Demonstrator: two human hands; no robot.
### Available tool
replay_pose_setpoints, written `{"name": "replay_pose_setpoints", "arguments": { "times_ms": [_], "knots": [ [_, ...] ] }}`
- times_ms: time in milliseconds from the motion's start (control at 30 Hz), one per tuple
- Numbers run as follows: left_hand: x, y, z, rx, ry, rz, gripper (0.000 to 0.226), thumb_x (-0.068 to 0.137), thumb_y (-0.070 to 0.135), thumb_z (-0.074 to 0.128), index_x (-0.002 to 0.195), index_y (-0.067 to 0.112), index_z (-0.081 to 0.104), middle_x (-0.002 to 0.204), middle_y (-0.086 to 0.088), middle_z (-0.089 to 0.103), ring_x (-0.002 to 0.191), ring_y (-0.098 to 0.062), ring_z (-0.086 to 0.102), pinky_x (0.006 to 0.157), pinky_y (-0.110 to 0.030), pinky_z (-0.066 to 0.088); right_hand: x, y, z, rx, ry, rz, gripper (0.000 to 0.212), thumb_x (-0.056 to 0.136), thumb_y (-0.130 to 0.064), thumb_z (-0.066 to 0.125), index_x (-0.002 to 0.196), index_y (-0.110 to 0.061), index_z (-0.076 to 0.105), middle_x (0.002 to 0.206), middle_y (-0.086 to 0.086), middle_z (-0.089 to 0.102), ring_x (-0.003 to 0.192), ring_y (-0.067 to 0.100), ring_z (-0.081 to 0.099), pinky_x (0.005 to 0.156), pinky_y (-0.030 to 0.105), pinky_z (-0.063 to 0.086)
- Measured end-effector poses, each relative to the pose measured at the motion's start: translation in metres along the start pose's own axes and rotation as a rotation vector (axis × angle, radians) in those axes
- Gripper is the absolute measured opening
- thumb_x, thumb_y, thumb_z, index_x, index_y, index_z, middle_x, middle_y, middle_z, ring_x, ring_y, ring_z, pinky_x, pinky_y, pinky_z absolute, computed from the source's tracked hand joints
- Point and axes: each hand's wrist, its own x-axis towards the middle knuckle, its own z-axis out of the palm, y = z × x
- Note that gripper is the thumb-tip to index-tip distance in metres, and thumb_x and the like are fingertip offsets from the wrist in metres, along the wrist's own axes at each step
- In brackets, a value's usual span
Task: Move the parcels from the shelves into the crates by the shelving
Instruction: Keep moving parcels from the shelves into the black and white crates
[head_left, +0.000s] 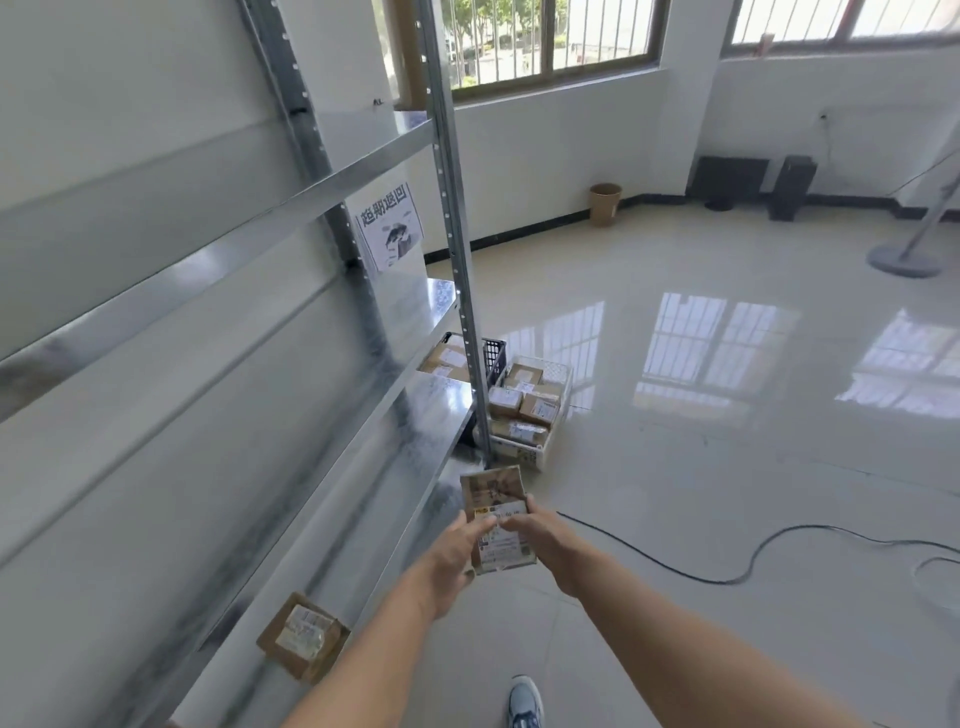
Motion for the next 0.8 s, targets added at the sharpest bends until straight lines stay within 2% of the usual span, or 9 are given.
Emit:
{"name": "replay_pose_setpoints", "arguments": {
  "times_ms": [133,200,267,333,533,633,800],
  "knots": [
    [0.069,0.041,-0.004,0.000,-0.049,0.003,0.041,0.100,0.041,0.059,0.140,0.032,0.054,0.120,0.001,0.075,0.122,-0.021,0.063,0.114,-0.044,0.038,0.050,-0.042,-0.034,0.024,0.044,0.015,0.036,0.100,-0.014,0.058,0.135,-0.015,0.048,0.129,0.014,0.062,0.095,0.016,0.059,0.069,0.024,0.046],
    [0.100,0.065,-0.007,0.020,-0.066,-0.007,0.059,0.095,0.046,0.064,0.148,0.028,0.046,0.122,0.000,0.075,0.123,-0.021,0.063,0.108,-0.041,0.041,0.071,-0.065,-0.050,0.039,0.065,0.018,0.039,0.099,-0.014,0.058,0.137,-0.014,0.047,0.131,0.014,0.062,0.097,0.018,0.060,0.069,0.024,0.046],
    [0.127,0.087,-0.008,0.023,-0.084,-0.018,0.073,0.093,0.049,0.065,0.155,0.026,0.036,0.124,0.000,0.074,0.123,-0.019,0.063,0.100,-0.038,0.041,0.091,-0.086,-0.065,0.062,0.074,0.009,0.032,0.100,-0.013,0.057,0.131,-0.017,0.051,0.125,0.011,0.065,0.098,0.019,0.061,0.071,0.025,0.047],
    [0.153,0.108,-0.008,0.019,-0.106,-0.010,0.061,0.099,0.045,0.060,0.153,0.026,0.040,0.125,-0.001,0.073,0.123,-0.019,0.061,0.094,-0.035,0.042,0.112,-0.104,-0.080,0.085,0.086,-0.003,0.025,0.100,-0.011,0.055,0.124,-0.018,0.054,0.118,0.011,0.067,0.096,0.020,0.063,0.073,0.027,0.049],
    [0.207,0.159,-0.001,0.012,-0.151,0.006,0.037,0.106,0.032,0.051,0.143,0.027,0.051,0.126,-0.003,0.071,0.111,-0.015,0.067,0.081,-0.025,0.050,0.165,-0.138,-0.117,0.127,0.124,0.005,0.022,0.099,-0.006,0.054,0.118,-0.018,0.057,0.101,0.005,0.069,0.088,0.019,0.065,0.078,0.029,0.050],
    [0.243,0.180,0.004,0.022,-0.134,-0.004,0.034,0.107,0.028,0.051,0.141,0.026,0.053,0.122,-0.002,0.072,0.102,-0.011,0.070,0.077,-0.023,0.053,0.199,-0.150,-0.142,0.129,0.117,0.015,0.029,0.098,-0.007,0.055,0.126,-0.015,0.057,0.108,0.007,0.071,0.093,0.021,0.066,0.081,0.031,0.051],
    [0.309,0.216,0.026,-0.002,-0.102,-0.019,0.037,0.107,0.028,0.052,0.144,0.025,0.050,0.128,-0.005,0.071,0.106,-0.016,0.070,0.079,-0.026,0.057,0.261,-0.172,-0.196,0.129,0.081,0.010,0.039,0.094,-0.010,0.060,0.132,-0.019,0.057,0.119,0.009,0.072,0.112,0.029,0.067,0.101,0.045,0.052]
  ]
}}
